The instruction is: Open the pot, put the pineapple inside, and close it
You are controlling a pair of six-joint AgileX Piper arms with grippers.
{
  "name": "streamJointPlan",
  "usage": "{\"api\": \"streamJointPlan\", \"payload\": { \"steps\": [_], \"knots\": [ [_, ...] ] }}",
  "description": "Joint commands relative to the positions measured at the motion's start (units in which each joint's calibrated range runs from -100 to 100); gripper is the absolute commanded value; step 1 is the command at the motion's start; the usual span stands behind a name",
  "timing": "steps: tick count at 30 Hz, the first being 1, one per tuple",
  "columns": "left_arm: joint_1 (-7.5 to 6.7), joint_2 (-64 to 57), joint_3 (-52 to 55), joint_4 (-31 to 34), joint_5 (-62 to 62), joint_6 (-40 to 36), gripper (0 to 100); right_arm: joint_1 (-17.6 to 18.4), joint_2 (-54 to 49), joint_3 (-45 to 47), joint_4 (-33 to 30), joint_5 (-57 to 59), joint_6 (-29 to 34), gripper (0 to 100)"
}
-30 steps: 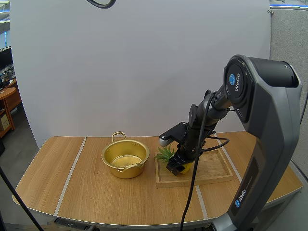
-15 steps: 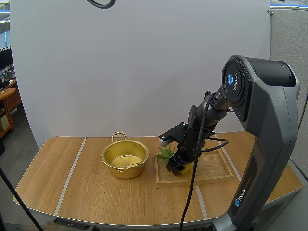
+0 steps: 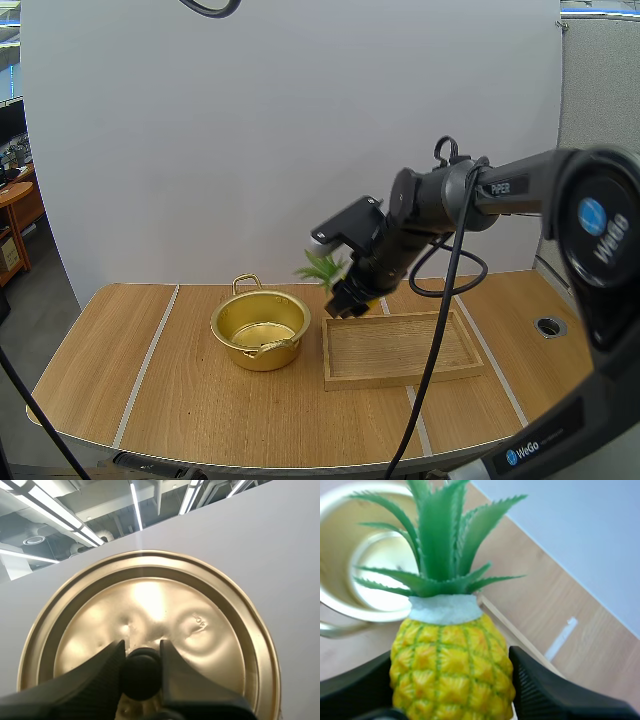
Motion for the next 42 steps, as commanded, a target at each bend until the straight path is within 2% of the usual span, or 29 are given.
{"api": "streamJointPlan", "payload": {
  "steps": [1,6,11,31,42],
  "knots": [
    [0.02,-0.38,-0.43,0.52,-2.19,-0.55,0,2.61,-1.15,-4.64,0.59,3.98,3.0,0],
    [0.02,-0.38,-0.43,0.52,-2.19,-0.55,0,6.46,-0.82,-8.67,0.59,3.82,4.82,0],
    [0.02,-0.38,-0.43,0.52,-2.19,-0.55,0,8.67,2.88,-11.89,0.59,3.82,6.06,0],
    [0.02,-0.38,-0.43,0.52,-2.19,-0.55,0,9.69,24.0,-17.32,1.61,-0.21,6.66,0],
    [0.02,-0.38,-0.43,0.52,-2.19,-0.55,0,10.11,30.42,-17.32,1.41,-2.1,6.66,0]
  ]
}}
